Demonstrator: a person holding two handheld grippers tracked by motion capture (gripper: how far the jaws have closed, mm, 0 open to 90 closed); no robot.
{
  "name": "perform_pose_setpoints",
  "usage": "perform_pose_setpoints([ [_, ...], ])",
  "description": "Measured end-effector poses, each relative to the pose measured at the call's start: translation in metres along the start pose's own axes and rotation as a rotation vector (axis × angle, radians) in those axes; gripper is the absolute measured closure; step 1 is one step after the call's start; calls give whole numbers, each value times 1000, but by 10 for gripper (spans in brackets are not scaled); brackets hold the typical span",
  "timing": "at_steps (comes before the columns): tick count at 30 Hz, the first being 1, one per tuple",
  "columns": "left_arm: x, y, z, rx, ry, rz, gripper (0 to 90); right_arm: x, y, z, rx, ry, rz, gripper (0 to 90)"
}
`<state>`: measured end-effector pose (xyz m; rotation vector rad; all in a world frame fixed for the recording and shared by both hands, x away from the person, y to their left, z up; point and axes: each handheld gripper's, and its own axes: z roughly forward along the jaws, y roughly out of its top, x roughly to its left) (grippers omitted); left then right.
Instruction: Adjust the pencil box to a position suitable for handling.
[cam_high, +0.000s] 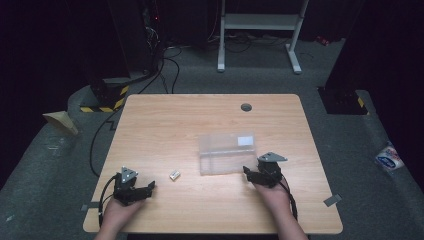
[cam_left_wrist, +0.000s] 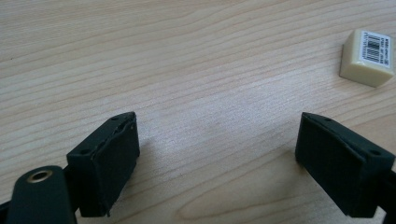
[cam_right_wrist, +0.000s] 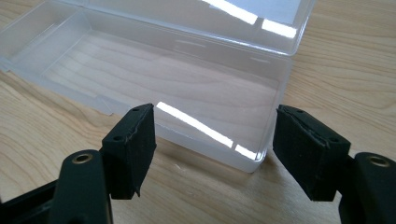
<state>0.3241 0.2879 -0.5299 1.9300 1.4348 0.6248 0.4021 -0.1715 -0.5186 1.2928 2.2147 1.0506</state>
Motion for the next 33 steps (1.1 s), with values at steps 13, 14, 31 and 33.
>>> perform_pose_setpoints([
  [13, 0, -1, -2, 0, 6, -5, 139, 17, 5, 7, -4, 18, -51, 309],
  [14, 0, -2, -2, 0, 6, -5, 139, 19, 5, 8, -3, 17, -48, 311],
  [31, 0, -2, -2, 0, 7, -2, 140, 20, 7, 9, -9, 11, -61, 324],
  [33, 0, -2, -2, -1, 6, -6, 139, 20, 7, 9, -10, 9, -63, 324],
])
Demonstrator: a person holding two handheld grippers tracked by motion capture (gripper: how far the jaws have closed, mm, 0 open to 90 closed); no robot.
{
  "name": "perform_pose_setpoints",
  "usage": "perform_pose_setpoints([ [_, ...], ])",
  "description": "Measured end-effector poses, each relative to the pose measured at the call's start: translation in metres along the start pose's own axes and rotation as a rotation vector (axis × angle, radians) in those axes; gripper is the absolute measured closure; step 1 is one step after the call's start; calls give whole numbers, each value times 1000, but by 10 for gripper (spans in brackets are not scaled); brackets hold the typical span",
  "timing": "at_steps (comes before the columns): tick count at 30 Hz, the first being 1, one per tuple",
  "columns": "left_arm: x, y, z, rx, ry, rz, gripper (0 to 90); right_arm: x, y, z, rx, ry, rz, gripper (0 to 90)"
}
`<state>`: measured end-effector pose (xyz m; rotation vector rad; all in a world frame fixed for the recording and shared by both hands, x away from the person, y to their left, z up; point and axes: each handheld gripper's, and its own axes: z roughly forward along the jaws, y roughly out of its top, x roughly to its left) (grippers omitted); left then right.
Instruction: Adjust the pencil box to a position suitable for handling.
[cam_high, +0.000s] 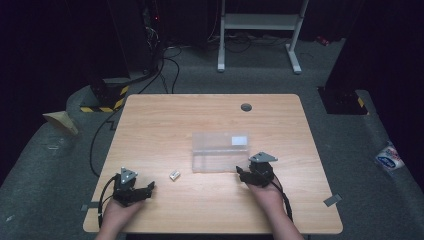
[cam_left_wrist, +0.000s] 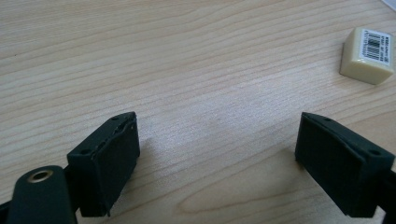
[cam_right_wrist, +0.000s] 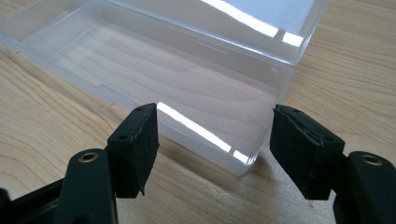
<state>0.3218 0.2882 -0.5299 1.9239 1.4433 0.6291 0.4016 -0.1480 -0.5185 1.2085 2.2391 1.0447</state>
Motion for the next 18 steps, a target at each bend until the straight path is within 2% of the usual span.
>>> perform_pose_setpoints([
  [13, 0, 0, 0, 0, 0, 1, 139, 0, 0, -1, 0, -2, -3, 325],
  [18, 0, 0, 0, 1, 2, 4, 140, -1, 3, -11, -31, 0, 13, 322],
])
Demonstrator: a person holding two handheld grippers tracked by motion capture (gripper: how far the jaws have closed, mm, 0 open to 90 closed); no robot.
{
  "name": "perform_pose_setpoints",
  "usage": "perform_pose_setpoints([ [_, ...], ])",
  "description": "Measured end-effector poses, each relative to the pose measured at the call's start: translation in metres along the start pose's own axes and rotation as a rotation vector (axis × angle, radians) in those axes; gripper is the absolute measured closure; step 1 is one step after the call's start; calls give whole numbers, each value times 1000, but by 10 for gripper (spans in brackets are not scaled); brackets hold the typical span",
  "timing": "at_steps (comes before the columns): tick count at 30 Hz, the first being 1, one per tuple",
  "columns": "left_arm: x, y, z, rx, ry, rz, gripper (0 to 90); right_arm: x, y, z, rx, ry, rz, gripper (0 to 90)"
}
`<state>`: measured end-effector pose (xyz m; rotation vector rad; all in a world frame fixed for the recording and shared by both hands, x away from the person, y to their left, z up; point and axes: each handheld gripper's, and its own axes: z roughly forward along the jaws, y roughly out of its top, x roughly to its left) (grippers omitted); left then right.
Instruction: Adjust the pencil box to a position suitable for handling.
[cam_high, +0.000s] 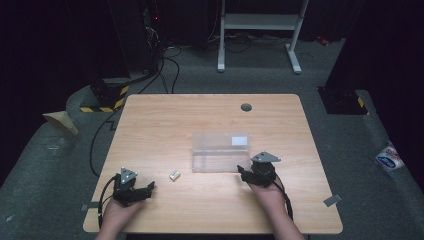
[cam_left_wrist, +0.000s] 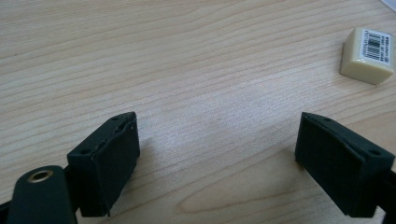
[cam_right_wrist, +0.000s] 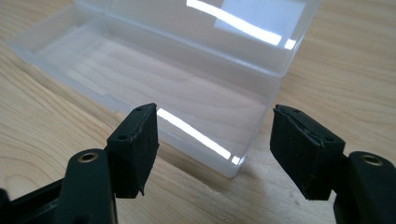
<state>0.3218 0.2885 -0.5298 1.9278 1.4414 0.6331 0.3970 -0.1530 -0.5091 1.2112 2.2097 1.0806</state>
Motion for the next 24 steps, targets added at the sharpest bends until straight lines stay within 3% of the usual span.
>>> perform_pose_setpoints([
  [4, 0, 0, 0, 0, 0, 0, 139, -7, 5, -14, -39, -9, 13, 318],
  [7, 0, 0, 0, 0, 0, 0, 139, -16, 3, -24, -22, -39, 8, 305],
  [17, -1, 0, -1, -5, 22, -18, 166, -69, -49, -56, 79, -165, 109, 265],
  [19, -1, 0, -1, -6, 22, -18, 168, -74, -58, -59, 118, -191, 109, 245],
  [24, -1, -1, -2, -2, -1, 6, 169, -78, -63, -60, 100, -198, 128, 218],
])
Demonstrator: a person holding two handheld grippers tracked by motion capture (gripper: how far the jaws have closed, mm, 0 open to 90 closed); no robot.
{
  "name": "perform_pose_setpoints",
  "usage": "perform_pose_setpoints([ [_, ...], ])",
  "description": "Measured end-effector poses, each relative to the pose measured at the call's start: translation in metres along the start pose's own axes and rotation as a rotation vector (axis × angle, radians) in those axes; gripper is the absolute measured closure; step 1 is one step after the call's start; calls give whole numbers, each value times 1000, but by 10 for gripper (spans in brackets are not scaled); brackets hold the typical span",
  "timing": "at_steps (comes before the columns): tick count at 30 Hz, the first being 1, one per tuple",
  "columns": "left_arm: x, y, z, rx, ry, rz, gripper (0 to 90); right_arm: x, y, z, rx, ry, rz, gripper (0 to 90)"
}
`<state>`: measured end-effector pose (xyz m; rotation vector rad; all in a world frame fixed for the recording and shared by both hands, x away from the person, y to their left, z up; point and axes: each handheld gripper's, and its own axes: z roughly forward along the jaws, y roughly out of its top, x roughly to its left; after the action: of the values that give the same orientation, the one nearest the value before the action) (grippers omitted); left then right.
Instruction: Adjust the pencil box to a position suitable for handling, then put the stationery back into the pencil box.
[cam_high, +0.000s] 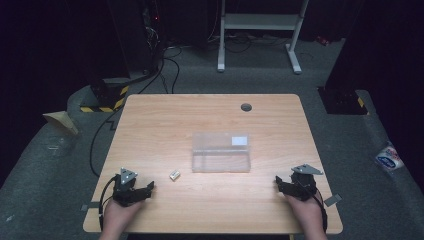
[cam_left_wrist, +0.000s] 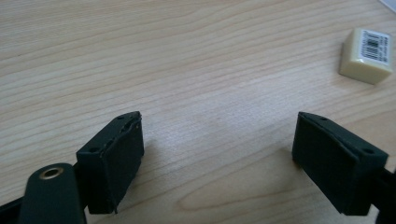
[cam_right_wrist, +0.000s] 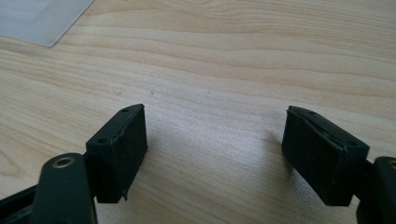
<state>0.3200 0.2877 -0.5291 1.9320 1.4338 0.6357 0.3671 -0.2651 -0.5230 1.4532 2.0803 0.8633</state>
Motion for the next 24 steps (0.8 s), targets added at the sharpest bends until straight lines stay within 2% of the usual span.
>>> perform_pose_setpoints([
  [1, 0, 1, 0, 8, -10, -2, 167, 0, 0, 1, -1, -2, 2, 212],
  [4, -2, 5, 1, 38, -39, 31, 148, 1, 0, 1, -2, -5, 5, 211],
  [6, -4, 7, 2, 44, -44, 44, 146, 1, 0, 1, -2, -5, 2, 210],
  [9, -8, 11, 0, 23, -38, 72, 144, 1, 0, 0, -2, -5, 2, 211],
  [13, -11, 16, -4, -15, -45, 59, 148, 4, -1, 0, -5, -4, 0, 212],
  [16, -14, 18, -4, -25, -43, 79, 151, 4, -1, 0, -5, -4, 2, 212],
  [19, -16, 20, -3, -33, -50, 81, 156, 4, -1, 0, -2, -5, 5, 212],
  [24, -23, 27, 5, -55, -84, 89, 163, 5, -1, -1, -3, -3, 3, 215],
])
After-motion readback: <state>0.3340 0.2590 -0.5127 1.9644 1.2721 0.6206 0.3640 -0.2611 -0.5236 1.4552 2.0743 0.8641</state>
